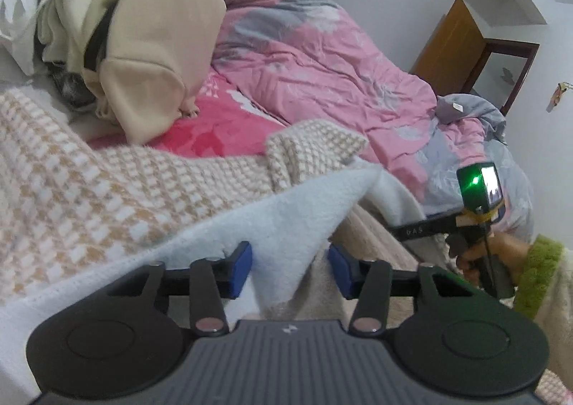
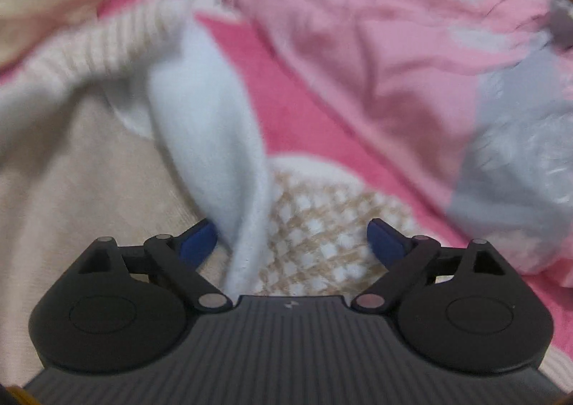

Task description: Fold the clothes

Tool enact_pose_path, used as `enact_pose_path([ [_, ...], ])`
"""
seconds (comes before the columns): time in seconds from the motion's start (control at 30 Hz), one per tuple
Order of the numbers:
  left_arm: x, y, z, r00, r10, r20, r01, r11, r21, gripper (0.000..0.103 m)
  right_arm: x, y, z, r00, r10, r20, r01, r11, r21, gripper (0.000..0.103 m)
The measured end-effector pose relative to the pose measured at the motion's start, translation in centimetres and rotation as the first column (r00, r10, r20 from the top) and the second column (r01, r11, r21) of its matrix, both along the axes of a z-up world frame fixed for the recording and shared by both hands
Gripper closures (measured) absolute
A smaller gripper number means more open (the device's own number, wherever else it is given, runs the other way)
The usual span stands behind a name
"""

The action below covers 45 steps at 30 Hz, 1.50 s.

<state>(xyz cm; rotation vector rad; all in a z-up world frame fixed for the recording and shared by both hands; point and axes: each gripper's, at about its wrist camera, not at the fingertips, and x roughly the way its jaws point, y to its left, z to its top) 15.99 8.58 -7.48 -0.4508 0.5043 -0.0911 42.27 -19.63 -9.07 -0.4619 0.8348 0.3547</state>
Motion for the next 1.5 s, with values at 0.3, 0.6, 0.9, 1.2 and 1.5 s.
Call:
enact_pose_path([
  [0.3,-0.4,0.3,0.2,0.999,0.038,0.034,-0.039,0.999,0.019,0.063,-2.0,0.8,1.6,0.957,0.037,0.289,0.04,0.966,-0.254,0.087],
  [0.6,0.0,0.2,0.1,0.997,0.06,0.045,-0.062,0.997,0.055,0.063,5.1,-4.5,-1.2,0.912,-0.174,0.372,0.299,0.903,-0.308,0.084],
  [0.9,0.0,0.3,0.0,0.997,0.06,0.052,-0.063,0.996,0.065,0.062,0.6,-6.0,3.2,0.929,-0.143,0.342,0.244,0.93,-0.274,0.03],
  [1.2,-0.1,0.1,0.0,0.997,0.061,0.056,-0.064,0.996,0.058,0.062,-12.3,-10.4,7.5,0.973,-0.227,-0.032,0.229,0.969,0.088,0.03],
  [1.5,-0.1,0.2,-0.1,0.996,0.064,0.061,-0.067,0.996,0.057,0.061,-16.3,-10.8,3.0,0.955,-0.29,-0.06,0.288,0.957,-0.038,0.097],
])
